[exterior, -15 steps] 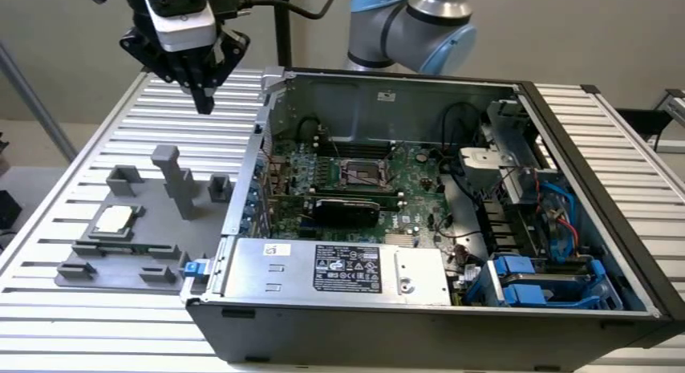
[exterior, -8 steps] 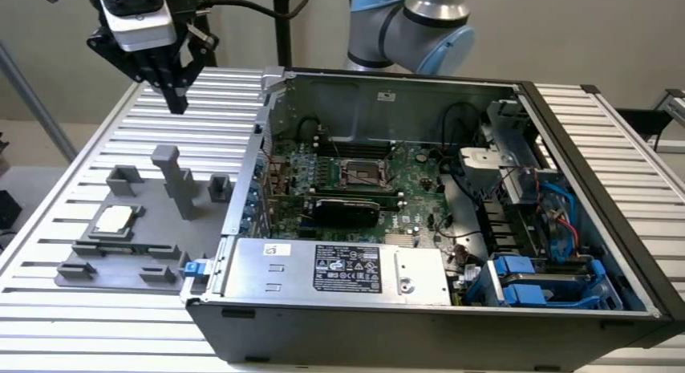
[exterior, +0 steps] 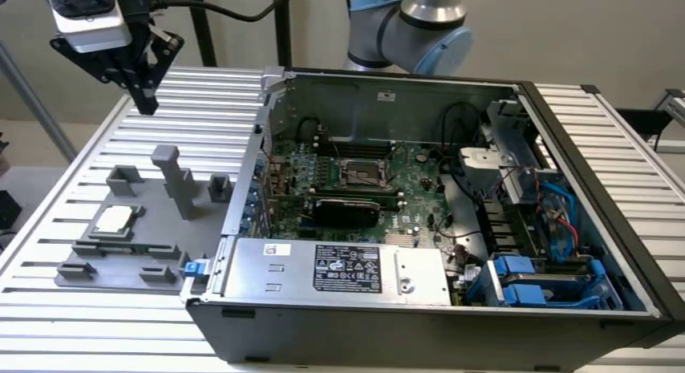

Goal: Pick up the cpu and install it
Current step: 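Reach for the cpu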

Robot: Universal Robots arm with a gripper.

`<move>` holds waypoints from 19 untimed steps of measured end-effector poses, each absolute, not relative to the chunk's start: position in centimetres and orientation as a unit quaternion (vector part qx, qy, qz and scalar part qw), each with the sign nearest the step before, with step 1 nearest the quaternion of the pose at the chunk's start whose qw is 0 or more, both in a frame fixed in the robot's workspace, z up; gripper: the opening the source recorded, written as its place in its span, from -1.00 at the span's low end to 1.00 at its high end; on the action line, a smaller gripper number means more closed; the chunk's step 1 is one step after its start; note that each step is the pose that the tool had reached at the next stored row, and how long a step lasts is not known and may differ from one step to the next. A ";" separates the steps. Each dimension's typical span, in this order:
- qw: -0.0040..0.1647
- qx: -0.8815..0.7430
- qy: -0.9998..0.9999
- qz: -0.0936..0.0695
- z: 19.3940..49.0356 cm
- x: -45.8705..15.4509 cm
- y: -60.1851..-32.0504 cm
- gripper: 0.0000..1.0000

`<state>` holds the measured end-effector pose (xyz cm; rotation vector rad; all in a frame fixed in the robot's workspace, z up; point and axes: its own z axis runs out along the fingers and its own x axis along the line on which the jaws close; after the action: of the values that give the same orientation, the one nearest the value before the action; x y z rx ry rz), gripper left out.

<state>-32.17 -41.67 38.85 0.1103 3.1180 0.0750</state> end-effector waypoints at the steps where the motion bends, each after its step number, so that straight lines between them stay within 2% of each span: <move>1: 0.010 0.035 0.999 0.024 38.8 -32.6 -41.7 -0.79; 19: 0.010 0.035 0.999 0.022 36.9 -40.8 -41.7 -0.79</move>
<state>-40.78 -41.67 36.94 0.1103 3.1181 0.0692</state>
